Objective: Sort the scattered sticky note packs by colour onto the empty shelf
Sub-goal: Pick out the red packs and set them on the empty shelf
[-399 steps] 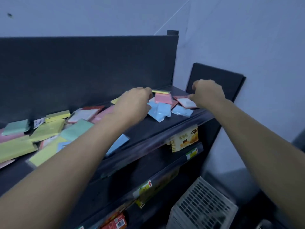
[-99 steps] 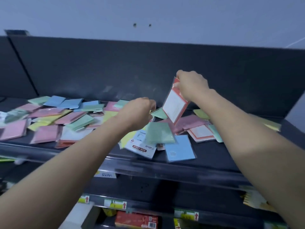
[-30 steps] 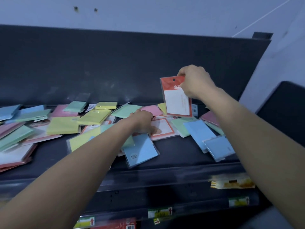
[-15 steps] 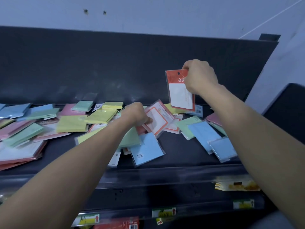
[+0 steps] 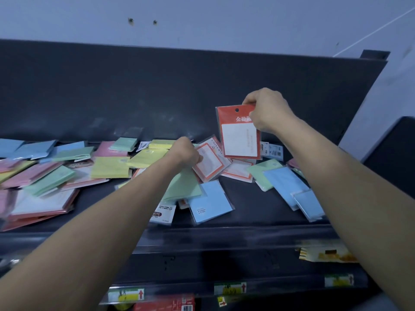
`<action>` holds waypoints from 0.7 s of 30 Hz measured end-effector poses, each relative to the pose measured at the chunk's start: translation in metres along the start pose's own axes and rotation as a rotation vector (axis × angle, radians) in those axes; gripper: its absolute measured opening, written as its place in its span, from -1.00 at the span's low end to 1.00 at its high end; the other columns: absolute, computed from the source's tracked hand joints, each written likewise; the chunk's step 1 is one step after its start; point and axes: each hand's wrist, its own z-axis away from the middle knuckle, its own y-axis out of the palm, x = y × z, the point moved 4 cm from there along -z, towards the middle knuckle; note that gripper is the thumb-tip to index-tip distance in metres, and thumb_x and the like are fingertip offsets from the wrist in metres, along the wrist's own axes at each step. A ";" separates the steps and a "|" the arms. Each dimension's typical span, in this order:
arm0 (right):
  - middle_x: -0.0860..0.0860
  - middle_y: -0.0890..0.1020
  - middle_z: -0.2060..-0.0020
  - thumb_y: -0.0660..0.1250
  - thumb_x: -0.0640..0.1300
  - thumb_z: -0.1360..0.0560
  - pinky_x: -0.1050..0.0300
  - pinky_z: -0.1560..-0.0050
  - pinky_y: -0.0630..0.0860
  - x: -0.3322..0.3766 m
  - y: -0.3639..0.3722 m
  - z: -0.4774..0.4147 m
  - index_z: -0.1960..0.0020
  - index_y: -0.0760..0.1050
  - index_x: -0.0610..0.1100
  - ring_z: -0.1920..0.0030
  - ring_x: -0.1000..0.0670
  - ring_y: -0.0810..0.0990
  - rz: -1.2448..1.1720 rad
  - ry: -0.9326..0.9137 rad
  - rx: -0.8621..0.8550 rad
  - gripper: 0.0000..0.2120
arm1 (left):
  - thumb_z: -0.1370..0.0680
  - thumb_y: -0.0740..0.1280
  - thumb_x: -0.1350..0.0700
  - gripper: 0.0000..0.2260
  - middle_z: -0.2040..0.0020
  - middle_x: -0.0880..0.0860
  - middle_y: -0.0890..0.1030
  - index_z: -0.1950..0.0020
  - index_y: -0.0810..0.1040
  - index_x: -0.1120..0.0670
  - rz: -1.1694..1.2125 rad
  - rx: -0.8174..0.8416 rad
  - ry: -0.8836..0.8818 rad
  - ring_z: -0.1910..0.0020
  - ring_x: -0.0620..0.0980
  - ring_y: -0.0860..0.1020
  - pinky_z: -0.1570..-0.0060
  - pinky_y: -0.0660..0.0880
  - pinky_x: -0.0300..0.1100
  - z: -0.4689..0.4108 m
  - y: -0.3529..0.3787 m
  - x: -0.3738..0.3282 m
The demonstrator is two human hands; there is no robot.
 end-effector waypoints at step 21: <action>-0.12 0.61 -0.02 0.35 -0.30 -0.47 0.00 0.14 0.54 0.042 0.022 0.001 -0.09 0.54 -0.12 0.01 -0.15 0.58 0.064 0.003 -0.072 -0.78 | -0.45 0.31 0.24 -0.74 -0.14 0.16 0.53 -0.14 0.53 0.15 -0.276 -0.131 0.147 -0.13 0.19 0.48 -0.06 0.46 -0.07 0.008 -0.038 0.036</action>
